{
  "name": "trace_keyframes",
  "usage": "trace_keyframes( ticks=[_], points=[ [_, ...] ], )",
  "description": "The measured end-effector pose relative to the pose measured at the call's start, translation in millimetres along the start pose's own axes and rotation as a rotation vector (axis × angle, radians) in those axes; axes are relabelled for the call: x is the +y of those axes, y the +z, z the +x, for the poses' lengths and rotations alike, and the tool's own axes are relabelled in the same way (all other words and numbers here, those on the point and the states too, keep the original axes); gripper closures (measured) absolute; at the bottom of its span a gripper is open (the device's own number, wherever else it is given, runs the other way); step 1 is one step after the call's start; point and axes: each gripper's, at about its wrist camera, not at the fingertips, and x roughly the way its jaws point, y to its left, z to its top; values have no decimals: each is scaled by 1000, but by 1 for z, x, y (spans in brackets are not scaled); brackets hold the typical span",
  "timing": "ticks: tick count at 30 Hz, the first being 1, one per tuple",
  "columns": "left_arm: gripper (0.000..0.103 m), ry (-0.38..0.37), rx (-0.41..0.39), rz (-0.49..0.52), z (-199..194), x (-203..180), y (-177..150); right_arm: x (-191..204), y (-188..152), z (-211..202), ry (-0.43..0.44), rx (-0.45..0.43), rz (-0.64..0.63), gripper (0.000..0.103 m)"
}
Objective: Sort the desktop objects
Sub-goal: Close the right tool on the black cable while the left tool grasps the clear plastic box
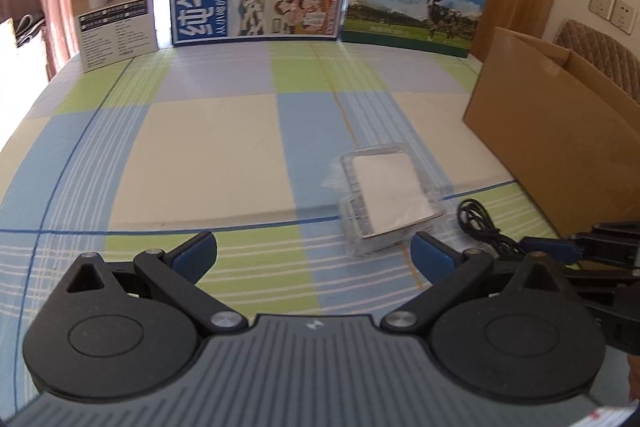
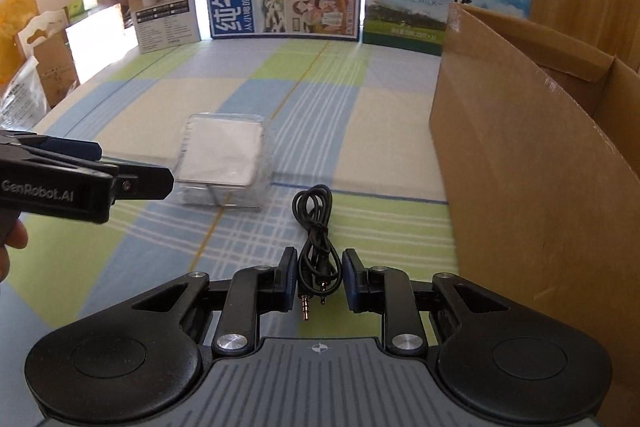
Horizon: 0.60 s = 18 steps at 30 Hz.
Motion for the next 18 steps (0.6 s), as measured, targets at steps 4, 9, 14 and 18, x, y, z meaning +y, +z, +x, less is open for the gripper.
trace_keyframes(
  ticks=[4, 9, 14, 18],
  points=[
    [2, -30, -15, -3, 6, -8, 4, -5, -2, 5, -11, -10, 14, 82],
    [2, -62, -19, -27, 17, -18, 8, -9, -3, 10, -18, -23, 44, 82],
    [2, -66, -4, -30, 33, -26, 10, -12, -3, 10, -16, -26, 55, 82],
    [2, -52, 14, -36, 48, -29, 11, -13, -3, 10, -14, -28, 56, 82]
  ],
)
